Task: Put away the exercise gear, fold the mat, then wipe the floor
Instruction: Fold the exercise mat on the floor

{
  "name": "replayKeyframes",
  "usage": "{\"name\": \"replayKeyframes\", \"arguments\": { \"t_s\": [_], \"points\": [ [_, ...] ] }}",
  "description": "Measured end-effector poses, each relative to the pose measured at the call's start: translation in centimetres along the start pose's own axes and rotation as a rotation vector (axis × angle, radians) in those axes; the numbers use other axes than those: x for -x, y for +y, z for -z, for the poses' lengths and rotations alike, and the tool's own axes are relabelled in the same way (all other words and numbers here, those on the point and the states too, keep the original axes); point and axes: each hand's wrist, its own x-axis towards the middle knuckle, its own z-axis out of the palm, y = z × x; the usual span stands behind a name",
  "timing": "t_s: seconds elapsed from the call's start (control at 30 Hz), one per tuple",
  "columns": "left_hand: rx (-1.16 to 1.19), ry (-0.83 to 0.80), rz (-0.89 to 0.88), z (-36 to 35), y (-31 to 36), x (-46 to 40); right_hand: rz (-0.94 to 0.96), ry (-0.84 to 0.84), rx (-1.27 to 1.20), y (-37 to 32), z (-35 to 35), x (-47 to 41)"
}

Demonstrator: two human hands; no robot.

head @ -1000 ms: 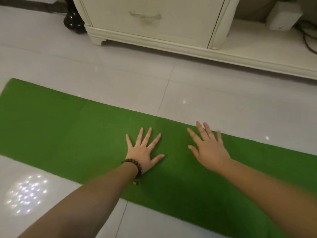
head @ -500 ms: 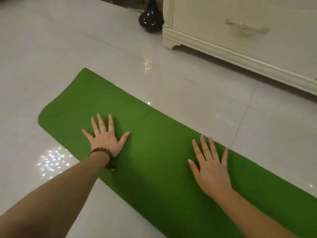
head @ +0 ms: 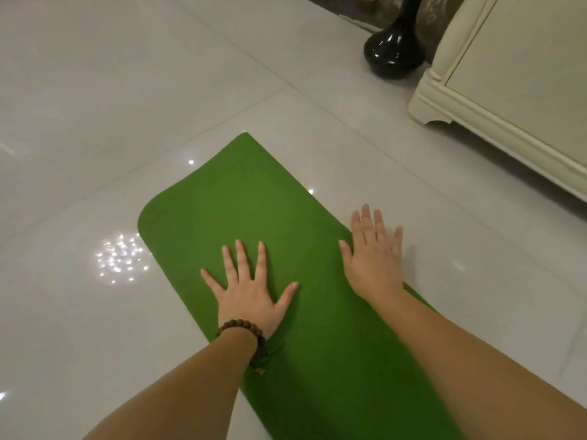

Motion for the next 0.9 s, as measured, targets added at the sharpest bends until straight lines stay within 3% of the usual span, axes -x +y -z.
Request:
{"name": "replayKeyframes", "arguments": {
  "t_s": [0.1, 0.27, 0.43, 0.57, 0.67, 0.73, 0.9],
  "points": [
    [0.020, 0.006, 0.003, 0.1, -0.1, 0.0, 0.321, -0.041, 0.028, -3.9, 0.0, -2.4],
    [0.071, 0.024, 0.007, 0.0, -0.2, -0.4, 0.168, -0.091, 0.043, -7.6, -0.6, -8.7],
    [0.082, 0.054, -0.020, -0.4, -0.3, -0.6, 0.390, -0.056, 0.053, -14.3, 0.5, -14.7],
    [0.083, 0.053, -0.013, -0.6, -0.3, -0.8, 0.313, -0.192, 0.033, -15.5, -0.4, -16.6],
    [0.068, 0.031, 0.000, -0.6, -0.1, -0.6, 0.380, -0.284, 0.005, -14.5, 1.2, -16.5],
    [0.039, 0.023, 0.012, -0.3, -0.1, -0.5, 0.424, -0.250, 0.021, -12.1, 1.6, -14.3],
    [0.014, -0.011, 0.012, 0.2, -0.1, -0.1, 0.328, -0.093, 0.086, -2.8, -0.7, 1.0]
  ]
}}
